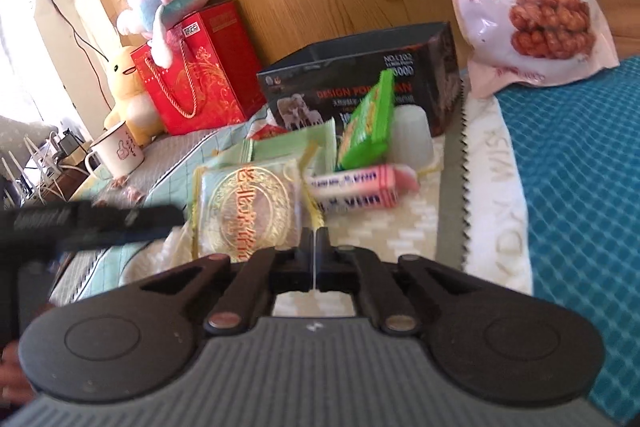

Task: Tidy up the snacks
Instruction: 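Grasp the clear-wrapped mooncake with the left tool, then lower the mooncake into the black box and open the left tool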

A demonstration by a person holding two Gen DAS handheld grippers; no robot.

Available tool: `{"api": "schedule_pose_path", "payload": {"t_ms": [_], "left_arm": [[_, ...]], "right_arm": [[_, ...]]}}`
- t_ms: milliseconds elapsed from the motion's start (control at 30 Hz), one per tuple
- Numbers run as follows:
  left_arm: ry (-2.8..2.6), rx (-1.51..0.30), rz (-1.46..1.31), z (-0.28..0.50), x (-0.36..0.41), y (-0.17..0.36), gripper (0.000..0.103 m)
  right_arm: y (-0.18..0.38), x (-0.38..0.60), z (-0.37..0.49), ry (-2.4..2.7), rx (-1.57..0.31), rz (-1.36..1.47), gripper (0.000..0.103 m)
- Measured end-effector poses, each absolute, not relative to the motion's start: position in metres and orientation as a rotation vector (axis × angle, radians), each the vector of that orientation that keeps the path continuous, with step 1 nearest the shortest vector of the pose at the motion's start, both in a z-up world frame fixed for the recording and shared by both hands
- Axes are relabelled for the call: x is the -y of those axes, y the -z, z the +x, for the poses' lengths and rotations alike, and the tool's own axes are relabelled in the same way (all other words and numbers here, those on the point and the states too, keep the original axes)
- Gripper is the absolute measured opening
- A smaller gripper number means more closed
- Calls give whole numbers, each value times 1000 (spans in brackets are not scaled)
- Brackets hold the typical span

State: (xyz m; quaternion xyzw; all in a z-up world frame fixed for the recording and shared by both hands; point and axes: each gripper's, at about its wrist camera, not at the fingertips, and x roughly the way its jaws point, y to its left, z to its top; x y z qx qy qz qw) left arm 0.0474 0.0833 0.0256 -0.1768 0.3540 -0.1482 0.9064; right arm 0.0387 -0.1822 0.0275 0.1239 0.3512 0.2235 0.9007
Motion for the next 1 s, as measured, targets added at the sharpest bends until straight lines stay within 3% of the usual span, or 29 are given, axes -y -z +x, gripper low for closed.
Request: {"api": "schedule_pose_path", "payload": {"t_ms": [33, 133, 200, 267, 433, 500, 567, 800, 1000], "left_arm": [[312, -745, -360, 52, -79, -25, 67], [326, -783, -353, 58, -70, -20, 66], [327, -789, -346, 55, -69, -18, 66], [321, -795, -347, 53, -70, -18, 64], [333, -841, -364, 55, -71, -9, 49], [379, -856, -371, 55, -69, -9, 36], [394, -858, -359, 52, -65, -14, 33], [456, -723, -285, 61, -51, -65, 35], [429, -659, -255, 140, -24, -99, 36]], "right_arm": [[-28, 184, 35, -460, -723, 247, 3], [-28, 183, 28, -468, -706, 174, 18], [-26, 181, 28, -501, -706, 124, 61], [-25, 177, 29, -536, -697, 73, 71], [-10, 150, 39, -621, -698, -109, 70], [-12, 142, 37, -651, -677, -145, 35], [-16, 138, 33, -638, -655, -175, 28], [-57, 158, 40, -581, -517, -94, 27], [-79, 163, 106, -487, -438, -56, 27]]}}
